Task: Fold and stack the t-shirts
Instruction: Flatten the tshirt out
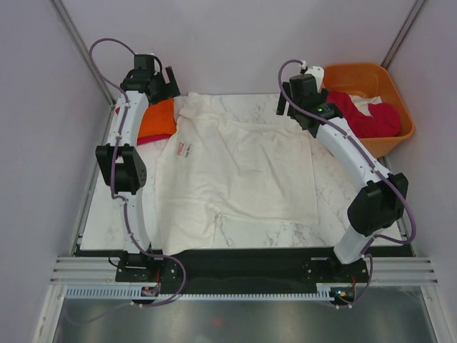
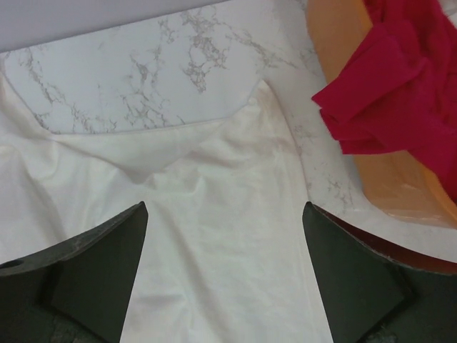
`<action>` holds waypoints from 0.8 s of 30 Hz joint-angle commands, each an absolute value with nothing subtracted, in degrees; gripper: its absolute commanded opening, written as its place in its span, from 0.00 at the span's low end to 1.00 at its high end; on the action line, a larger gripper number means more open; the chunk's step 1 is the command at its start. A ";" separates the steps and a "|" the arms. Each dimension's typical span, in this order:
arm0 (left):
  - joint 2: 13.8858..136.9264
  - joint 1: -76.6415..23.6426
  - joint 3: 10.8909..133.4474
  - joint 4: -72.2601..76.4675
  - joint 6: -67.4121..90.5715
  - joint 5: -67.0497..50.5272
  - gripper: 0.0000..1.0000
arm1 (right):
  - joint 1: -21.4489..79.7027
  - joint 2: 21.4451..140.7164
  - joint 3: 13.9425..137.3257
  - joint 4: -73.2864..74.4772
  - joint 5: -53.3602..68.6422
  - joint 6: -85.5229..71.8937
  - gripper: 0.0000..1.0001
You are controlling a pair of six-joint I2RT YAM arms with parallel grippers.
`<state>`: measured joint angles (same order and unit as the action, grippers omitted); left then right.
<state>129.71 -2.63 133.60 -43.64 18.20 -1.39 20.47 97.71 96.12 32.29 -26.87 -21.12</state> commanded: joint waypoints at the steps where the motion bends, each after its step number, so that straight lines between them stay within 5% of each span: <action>1: 109.63 -3.69 118.74 -42.63 19.94 3.75 1.00 | 20.57 97.39 88.63 31.56 -18.58 -20.91 0.98; 10: 84.48 -5.61 69.25 -41.22 30.85 0.26 0.97 | 20.92 81.48 60.06 19.78 -5.02 -27.95 0.98; 13: 78.49 -5.71 55.52 -27.82 39.20 -3.42 0.98 | 20.57 77.97 54.78 19.51 -4.83 -29.70 0.98; 24: 92.99 -6.33 48.35 -16.08 42.18 -5.10 0.92 | 14.69 86.20 45.09 10.04 0.17 -29.97 0.98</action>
<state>90.67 -6.00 50.00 -23.11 38.44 -5.56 16.43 83.77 46.19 15.77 -2.31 -28.77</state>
